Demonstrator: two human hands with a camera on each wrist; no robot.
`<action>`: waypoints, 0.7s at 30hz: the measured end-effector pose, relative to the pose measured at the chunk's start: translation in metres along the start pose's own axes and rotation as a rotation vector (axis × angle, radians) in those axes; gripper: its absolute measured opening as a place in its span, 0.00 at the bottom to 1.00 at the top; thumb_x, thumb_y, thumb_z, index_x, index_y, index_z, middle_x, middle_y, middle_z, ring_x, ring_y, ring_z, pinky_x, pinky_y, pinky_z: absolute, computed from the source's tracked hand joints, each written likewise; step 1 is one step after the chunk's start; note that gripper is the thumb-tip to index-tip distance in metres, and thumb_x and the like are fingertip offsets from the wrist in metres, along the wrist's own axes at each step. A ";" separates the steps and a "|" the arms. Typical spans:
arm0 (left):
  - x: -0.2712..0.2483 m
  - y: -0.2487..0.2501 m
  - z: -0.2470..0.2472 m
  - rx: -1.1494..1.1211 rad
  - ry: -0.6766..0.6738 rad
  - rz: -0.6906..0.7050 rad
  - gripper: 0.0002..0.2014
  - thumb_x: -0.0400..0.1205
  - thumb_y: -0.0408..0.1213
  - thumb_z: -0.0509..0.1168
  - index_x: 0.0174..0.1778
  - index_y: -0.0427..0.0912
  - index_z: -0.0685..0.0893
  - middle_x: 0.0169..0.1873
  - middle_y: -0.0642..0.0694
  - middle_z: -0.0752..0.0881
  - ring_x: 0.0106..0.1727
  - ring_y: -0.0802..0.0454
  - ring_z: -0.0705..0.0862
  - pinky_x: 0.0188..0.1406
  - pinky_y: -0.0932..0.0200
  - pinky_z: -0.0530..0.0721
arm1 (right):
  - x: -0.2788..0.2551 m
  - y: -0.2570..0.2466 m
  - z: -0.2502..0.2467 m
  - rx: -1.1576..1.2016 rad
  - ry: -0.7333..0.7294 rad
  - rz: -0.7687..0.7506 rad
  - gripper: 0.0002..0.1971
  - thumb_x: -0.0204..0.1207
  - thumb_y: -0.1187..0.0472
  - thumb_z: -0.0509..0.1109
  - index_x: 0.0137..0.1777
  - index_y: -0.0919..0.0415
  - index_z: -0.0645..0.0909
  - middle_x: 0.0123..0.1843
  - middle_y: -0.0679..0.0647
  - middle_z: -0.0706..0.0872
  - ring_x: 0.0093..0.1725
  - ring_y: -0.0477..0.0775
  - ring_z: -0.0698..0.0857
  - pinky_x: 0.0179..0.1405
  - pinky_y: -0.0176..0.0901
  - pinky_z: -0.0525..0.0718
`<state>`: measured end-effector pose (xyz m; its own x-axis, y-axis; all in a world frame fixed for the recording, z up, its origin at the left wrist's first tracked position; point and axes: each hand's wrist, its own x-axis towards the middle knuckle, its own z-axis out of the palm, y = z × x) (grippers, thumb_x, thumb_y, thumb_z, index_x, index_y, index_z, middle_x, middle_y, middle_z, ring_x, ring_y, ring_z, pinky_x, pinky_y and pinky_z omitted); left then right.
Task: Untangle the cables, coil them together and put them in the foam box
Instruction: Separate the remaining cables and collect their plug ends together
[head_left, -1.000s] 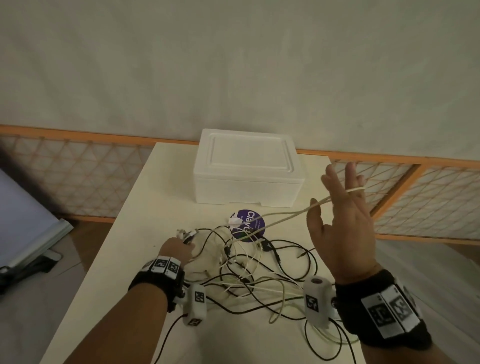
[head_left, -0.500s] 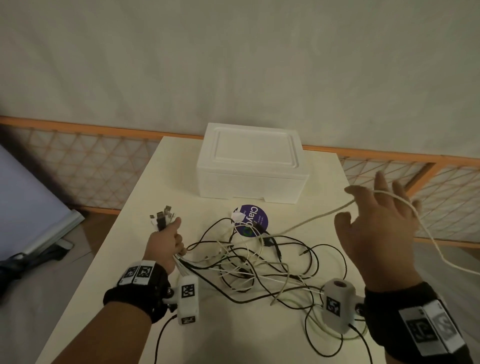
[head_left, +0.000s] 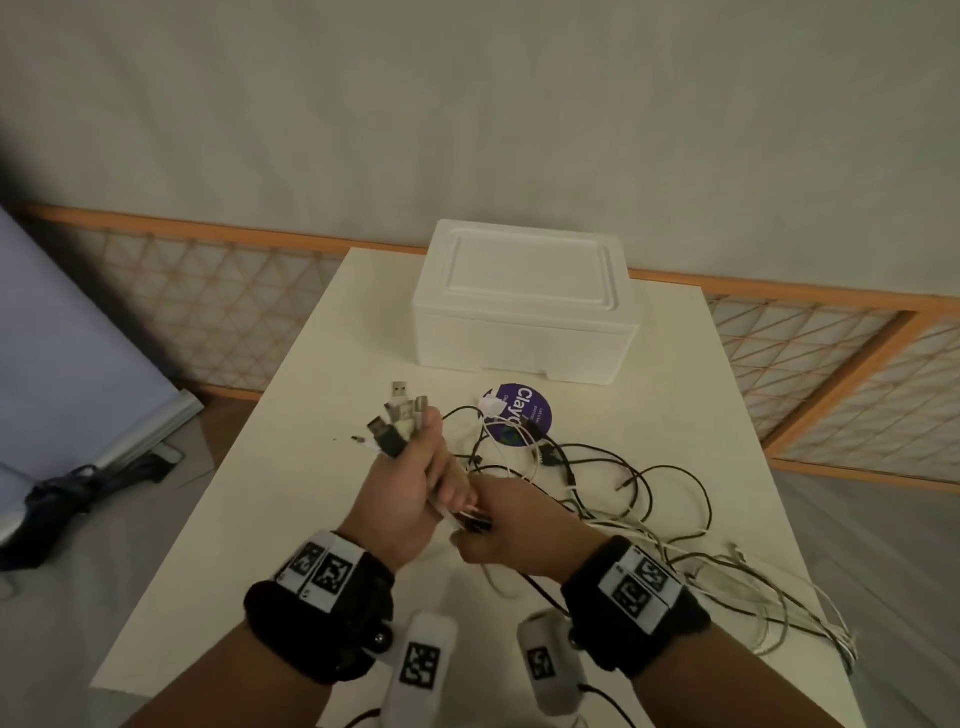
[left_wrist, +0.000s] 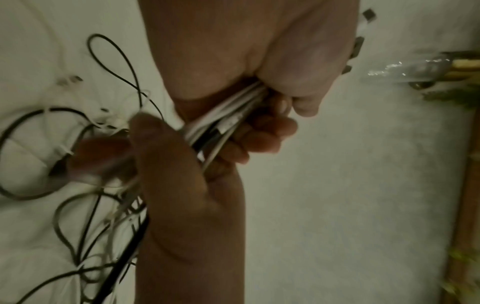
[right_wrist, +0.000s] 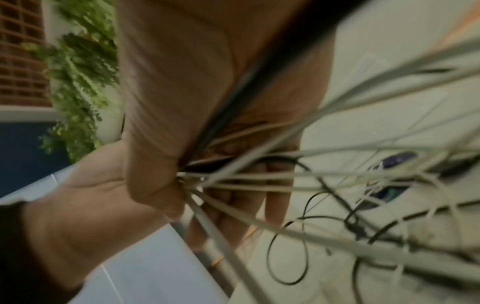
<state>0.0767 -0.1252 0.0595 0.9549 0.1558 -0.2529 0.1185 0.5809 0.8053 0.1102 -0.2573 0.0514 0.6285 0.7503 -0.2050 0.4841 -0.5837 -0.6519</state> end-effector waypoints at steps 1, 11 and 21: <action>-0.002 0.002 -0.008 -0.043 0.034 0.004 0.26 0.79 0.52 0.61 0.18 0.44 0.65 0.14 0.46 0.62 0.16 0.51 0.64 0.24 0.58 0.72 | -0.001 0.003 0.001 -0.080 -0.029 -0.009 0.13 0.67 0.55 0.72 0.49 0.58 0.78 0.43 0.55 0.85 0.42 0.56 0.83 0.41 0.46 0.81; -0.023 -0.010 -0.154 -0.229 0.628 -0.137 0.24 0.87 0.45 0.58 0.26 0.48 0.57 0.11 0.53 0.59 0.09 0.57 0.57 0.14 0.71 0.62 | -0.071 0.120 0.002 -0.283 -0.518 0.451 0.19 0.70 0.45 0.71 0.58 0.52 0.78 0.56 0.50 0.83 0.58 0.53 0.83 0.52 0.42 0.77; -0.024 -0.053 -0.138 -0.144 0.603 -0.295 0.21 0.84 0.33 0.62 0.28 0.47 0.62 0.12 0.52 0.61 0.11 0.57 0.58 0.11 0.66 0.63 | 0.003 0.098 0.016 -0.357 -0.013 0.286 0.11 0.81 0.51 0.60 0.55 0.53 0.81 0.52 0.50 0.84 0.55 0.53 0.82 0.49 0.41 0.75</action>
<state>0.0098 -0.0495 -0.0510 0.5643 0.3681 -0.7390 0.2736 0.7612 0.5880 0.1504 -0.3075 -0.0248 0.7609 0.5461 -0.3503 0.4735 -0.8366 -0.2756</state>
